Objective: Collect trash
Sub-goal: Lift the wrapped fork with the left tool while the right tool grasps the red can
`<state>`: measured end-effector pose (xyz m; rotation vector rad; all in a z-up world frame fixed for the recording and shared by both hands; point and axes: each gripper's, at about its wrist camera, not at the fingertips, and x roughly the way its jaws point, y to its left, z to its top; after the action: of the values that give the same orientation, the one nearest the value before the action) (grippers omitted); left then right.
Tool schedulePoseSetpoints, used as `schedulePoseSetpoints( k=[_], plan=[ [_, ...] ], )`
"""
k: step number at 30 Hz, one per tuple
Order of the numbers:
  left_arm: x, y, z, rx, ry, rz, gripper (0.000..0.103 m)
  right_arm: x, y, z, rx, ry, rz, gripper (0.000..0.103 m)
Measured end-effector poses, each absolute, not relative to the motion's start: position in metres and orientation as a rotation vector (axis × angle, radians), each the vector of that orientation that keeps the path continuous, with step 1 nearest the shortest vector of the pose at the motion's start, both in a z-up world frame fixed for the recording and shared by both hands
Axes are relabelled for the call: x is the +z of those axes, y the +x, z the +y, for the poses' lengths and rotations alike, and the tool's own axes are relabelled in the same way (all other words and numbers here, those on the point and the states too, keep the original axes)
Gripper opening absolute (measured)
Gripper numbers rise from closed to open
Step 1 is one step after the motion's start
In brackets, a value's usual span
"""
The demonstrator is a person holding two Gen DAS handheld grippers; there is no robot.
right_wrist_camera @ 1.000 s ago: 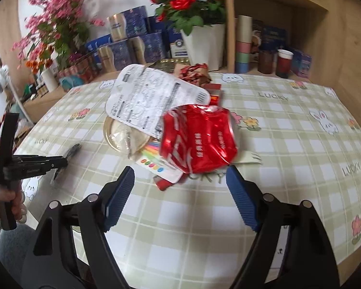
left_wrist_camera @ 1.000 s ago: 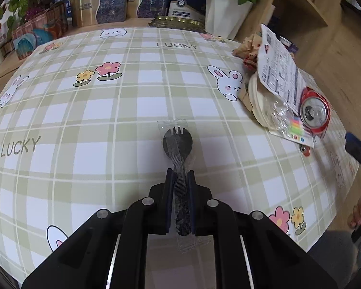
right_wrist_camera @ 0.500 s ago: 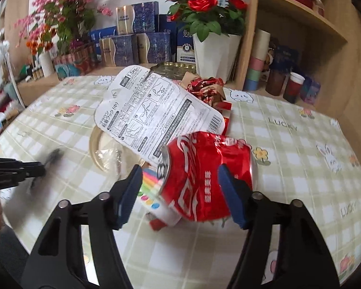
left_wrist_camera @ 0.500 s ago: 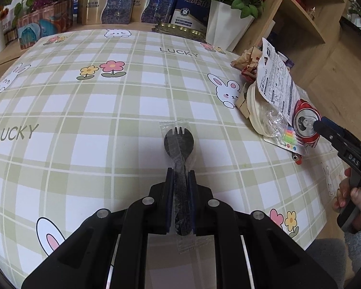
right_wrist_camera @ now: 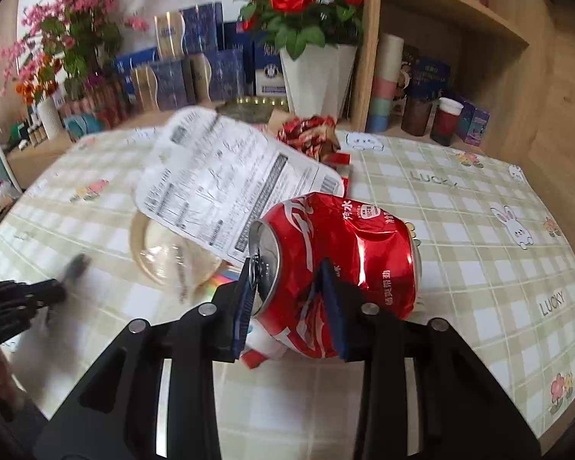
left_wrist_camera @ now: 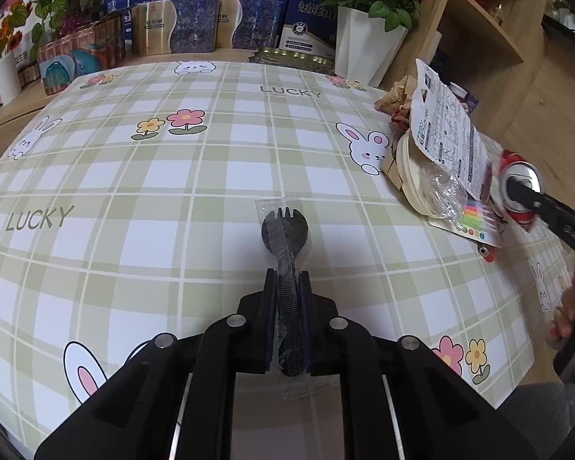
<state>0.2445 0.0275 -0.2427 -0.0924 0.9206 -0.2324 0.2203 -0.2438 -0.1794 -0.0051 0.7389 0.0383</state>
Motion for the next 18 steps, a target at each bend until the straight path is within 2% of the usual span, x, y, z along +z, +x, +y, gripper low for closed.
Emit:
schedulePoseSetpoints(
  k=[6, 18],
  plan=[
    [-0.226, 0.23, 0.03, -0.238, -0.195, 0.887, 0.01, -0.153, 0.178, -0.246, 0.072, 0.083, 0.674, 0.036],
    [-0.171, 0.15, 0.038, -0.302, -0.319, 0.79, 0.01, -0.145, 0.095, -0.216, 0.197, 0.14, 0.69, 0.036]
  ],
)
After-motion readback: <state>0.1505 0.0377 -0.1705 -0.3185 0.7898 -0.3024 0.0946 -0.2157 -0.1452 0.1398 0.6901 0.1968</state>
